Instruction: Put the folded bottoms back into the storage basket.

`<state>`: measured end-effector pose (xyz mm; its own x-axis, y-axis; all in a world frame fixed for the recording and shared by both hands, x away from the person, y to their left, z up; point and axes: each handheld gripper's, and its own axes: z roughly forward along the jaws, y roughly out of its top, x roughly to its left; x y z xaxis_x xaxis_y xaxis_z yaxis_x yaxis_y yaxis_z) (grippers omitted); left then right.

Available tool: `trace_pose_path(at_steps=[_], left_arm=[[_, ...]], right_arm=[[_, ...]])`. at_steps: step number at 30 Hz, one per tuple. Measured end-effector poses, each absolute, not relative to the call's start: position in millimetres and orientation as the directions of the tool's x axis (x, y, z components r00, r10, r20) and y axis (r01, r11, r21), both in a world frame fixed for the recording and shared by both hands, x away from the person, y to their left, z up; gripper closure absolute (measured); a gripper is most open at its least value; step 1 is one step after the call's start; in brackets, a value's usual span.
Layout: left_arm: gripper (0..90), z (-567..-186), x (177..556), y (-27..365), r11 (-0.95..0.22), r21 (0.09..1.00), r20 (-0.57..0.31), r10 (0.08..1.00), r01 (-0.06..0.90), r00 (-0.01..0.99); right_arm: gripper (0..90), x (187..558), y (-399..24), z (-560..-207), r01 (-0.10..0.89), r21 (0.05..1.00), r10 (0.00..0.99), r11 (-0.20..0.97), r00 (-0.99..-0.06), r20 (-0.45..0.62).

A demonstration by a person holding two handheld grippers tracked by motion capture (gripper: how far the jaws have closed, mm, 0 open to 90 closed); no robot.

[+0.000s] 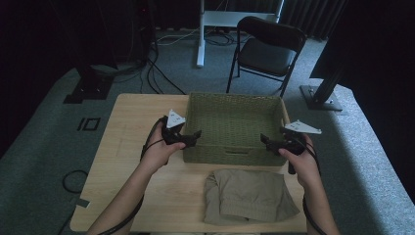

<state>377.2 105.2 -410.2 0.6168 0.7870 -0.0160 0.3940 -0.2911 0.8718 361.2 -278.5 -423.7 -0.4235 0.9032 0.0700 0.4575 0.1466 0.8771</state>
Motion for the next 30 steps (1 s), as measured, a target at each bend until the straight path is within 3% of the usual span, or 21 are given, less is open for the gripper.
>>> trace_pose_path(at_steps=[8,23,30], left_arm=[[20.3,-416,356,92,-0.292,0.880,-0.019,0.765,0.374,0.644],[20.2,-437,316,62,-0.351,0.867,-0.031,0.671,0.354,0.741],[20.2,-459,302,50,-0.355,0.866,-0.025,0.673,0.353,0.739]], right_arm=[[14.1,345,-279,-435,0.465,0.873,0.895,0.145,-0.438,0.084],[14.1,305,-275,-456,0.463,0.872,0.874,0.156,-0.476,0.096],[14.1,291,-275,-468,0.476,0.866,0.874,0.154,-0.474,0.105]])
